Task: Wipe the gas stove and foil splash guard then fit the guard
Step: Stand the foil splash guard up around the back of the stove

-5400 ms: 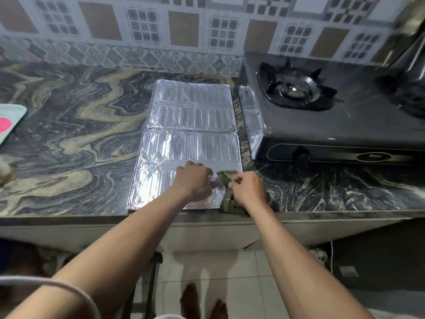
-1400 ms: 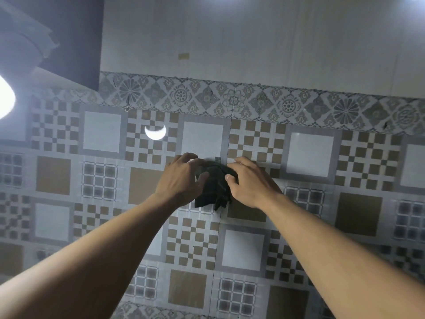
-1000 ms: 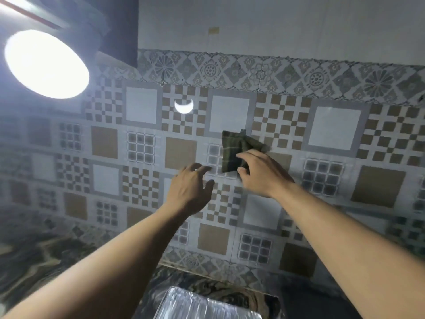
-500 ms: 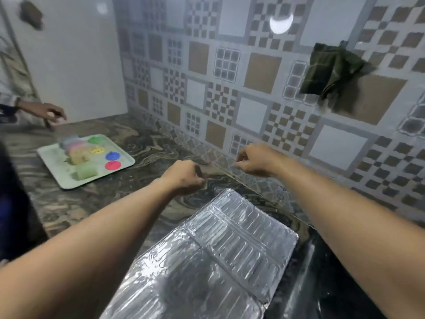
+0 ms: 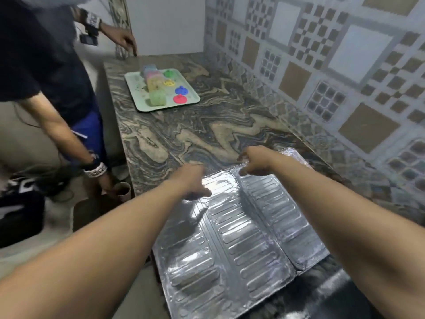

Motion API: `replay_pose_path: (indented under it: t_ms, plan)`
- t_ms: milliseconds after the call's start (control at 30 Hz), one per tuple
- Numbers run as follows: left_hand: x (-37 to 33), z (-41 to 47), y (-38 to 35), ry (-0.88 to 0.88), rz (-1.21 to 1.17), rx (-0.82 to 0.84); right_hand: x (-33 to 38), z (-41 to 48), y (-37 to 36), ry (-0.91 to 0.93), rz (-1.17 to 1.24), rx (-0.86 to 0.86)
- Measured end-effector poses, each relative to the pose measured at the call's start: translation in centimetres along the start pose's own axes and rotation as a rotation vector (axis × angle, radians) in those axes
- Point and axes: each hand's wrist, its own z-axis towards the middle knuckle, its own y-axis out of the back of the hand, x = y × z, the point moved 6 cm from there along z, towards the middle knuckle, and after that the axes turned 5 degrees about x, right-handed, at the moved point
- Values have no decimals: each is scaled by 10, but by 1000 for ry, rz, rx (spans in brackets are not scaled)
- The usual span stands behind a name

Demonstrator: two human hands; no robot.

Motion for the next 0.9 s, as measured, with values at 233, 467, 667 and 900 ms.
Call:
replay_pose_path:
  t_ms: [233, 467, 667, 900]
  plan:
    - [5, 3, -31, 114, 73, -50, -13, 32, -37, 83, -82, 53]
    - [4, 11, -36, 167, 64, -51, -23, 46, -49, 105, -88, 18]
    - [-1, 18, -29, 172, -6, -52, -33, 44, -40, 76, -81, -12]
    - [-20, 22, 10, 42, -160, -37, -48, 12, 5, 62, -27, -84]
